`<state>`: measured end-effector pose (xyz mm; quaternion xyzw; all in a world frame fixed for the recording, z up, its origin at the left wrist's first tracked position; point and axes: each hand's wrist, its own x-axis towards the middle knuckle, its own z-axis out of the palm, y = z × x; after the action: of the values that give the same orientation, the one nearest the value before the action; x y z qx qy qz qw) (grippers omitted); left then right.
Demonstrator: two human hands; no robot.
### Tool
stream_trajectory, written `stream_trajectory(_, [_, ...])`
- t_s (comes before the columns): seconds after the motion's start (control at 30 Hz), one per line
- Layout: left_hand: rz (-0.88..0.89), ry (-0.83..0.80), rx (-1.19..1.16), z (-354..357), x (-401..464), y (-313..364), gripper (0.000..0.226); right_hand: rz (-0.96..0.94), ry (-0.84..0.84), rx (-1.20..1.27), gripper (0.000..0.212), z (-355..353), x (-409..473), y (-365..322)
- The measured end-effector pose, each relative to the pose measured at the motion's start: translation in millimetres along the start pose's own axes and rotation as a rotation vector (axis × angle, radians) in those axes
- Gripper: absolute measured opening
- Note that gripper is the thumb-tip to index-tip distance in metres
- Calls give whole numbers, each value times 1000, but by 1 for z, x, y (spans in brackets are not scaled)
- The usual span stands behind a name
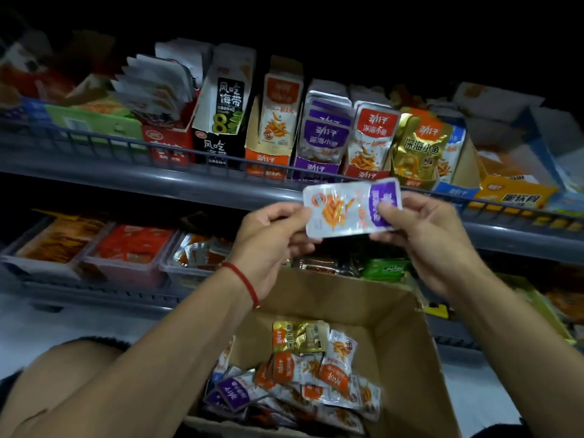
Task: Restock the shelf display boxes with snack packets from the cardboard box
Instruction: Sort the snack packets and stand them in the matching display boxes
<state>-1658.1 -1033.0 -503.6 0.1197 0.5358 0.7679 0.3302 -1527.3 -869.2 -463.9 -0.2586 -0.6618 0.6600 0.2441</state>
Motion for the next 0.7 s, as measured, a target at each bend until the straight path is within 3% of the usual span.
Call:
stream_trajectory(0.13, [382, 184, 444, -9, 16, 10, 11, -540, 111, -416, 19, 12, 13, -44])
stream_trajectory(0.27, [466, 190, 571, -10, 19, 12, 22, -1041, 171, -797, 20, 22, 35, -52])
stream_trajectory(0.37, [473, 192, 623, -10, 18, 12, 24, -1296, 206, -1010, 18, 30, 42, -44])
stream_trajectory(0.5, [477, 194, 661, -13, 14, 14, 25, -1381, 114, -1239, 29, 29, 51, -37])
stream_trajectory(0.7, [481, 202, 675, -14, 11, 16, 26, -1271, 62, -1322, 24, 36, 58, -52])
